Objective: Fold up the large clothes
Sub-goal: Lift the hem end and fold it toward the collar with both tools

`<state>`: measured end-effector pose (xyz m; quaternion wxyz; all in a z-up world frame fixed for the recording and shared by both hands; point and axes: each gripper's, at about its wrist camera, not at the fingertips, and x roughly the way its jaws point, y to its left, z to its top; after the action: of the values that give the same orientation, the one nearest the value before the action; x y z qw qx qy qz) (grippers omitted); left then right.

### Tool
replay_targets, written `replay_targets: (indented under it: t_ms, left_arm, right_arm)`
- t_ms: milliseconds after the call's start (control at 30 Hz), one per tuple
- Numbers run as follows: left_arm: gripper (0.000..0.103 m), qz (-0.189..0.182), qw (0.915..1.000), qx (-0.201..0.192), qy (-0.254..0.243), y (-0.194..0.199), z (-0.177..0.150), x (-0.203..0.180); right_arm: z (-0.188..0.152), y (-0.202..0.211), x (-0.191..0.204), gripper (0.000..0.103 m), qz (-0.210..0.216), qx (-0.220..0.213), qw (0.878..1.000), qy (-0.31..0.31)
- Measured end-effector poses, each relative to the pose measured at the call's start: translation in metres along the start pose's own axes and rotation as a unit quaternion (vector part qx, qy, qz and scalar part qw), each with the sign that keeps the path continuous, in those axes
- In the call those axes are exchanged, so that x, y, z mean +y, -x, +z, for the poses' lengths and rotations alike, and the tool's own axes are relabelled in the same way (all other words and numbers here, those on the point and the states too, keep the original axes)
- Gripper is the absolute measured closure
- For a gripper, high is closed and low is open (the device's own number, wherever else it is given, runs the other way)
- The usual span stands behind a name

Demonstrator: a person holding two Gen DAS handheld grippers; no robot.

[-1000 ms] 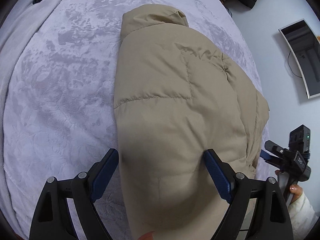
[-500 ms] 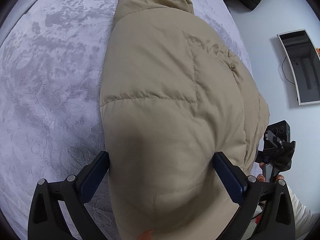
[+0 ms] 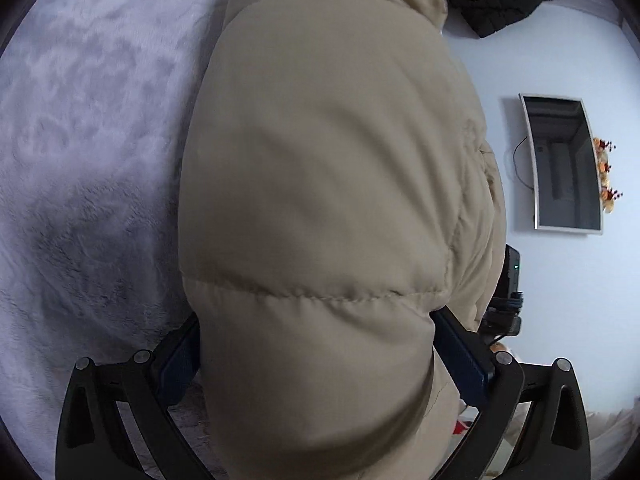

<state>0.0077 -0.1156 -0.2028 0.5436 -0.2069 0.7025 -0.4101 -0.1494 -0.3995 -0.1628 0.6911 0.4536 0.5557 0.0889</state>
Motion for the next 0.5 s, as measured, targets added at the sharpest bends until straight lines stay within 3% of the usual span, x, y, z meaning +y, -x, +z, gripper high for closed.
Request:
replay_targets:
  t_ms: [67, 167, 233, 333, 500]
  left_arm:
    - [0.0, 0.009, 0.9999, -0.003, 0.005, -0.009, 0.003, -0.004]
    - [0.0, 0.075, 0.9966, -0.023, -0.025, -0.015, 0.003, -0.029]
    - [0.004, 0.13, 0.9885, -0.04, -0.066, -0.017, 0.004, -0.052]
    - [0.015, 0.179, 0.9757, -0.059, -0.112, -0.018, 0.002, -0.077]
    - [0.026, 0.211, 0.9635, -0.075, -0.147, -0.021, -0.003, -0.106]
  right_arm:
    - [0.004, -0.006, -0.003, 0.0, 0.003, 0.007, 1.0, -0.003]
    - [0.007, -0.012, -0.002, 0.0, 0.0, 0.01, 1.0, -0.016]
    - [0.007, -0.013, -0.002, 0.0, -0.001, 0.009, 0.999, -0.032]
    - [0.005, -0.01, -0.004, 0.002, -0.007, 0.007, 0.998, -0.055]
    - [-0.004, 0.001, -0.004, 0.039, 0.025, -0.007, 0.997, -0.077]
